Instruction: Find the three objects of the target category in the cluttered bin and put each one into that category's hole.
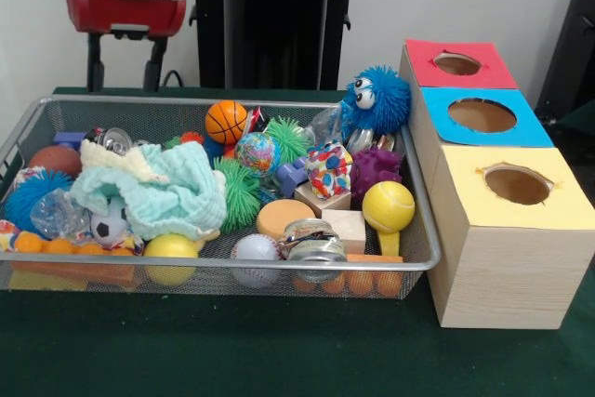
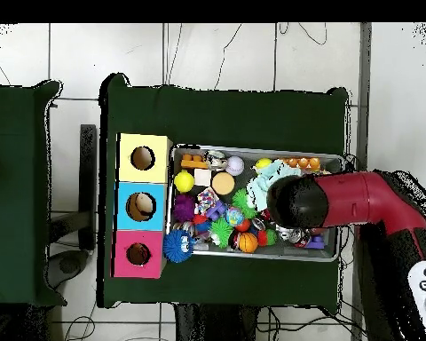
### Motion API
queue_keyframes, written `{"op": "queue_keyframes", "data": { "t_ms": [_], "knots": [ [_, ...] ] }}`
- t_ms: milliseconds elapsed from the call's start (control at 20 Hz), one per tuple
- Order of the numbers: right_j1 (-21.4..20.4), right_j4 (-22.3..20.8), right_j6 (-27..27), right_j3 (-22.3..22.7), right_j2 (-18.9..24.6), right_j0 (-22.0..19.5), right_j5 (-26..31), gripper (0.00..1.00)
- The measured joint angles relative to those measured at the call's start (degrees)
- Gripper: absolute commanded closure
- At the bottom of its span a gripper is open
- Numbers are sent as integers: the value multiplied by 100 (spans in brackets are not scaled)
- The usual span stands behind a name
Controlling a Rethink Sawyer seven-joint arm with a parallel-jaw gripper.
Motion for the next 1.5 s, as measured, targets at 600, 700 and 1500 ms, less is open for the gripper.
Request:
{"op": "queue_keyframes", "data": {
  "t_ms": [600,700,1500],
  "knots": [
    [80,592,0,61,85,430,-567,0],
    [149,599,0,68,110,484,-846,0],
    [885,378,0,395,391,-233,-3194,0]
  ]
}}
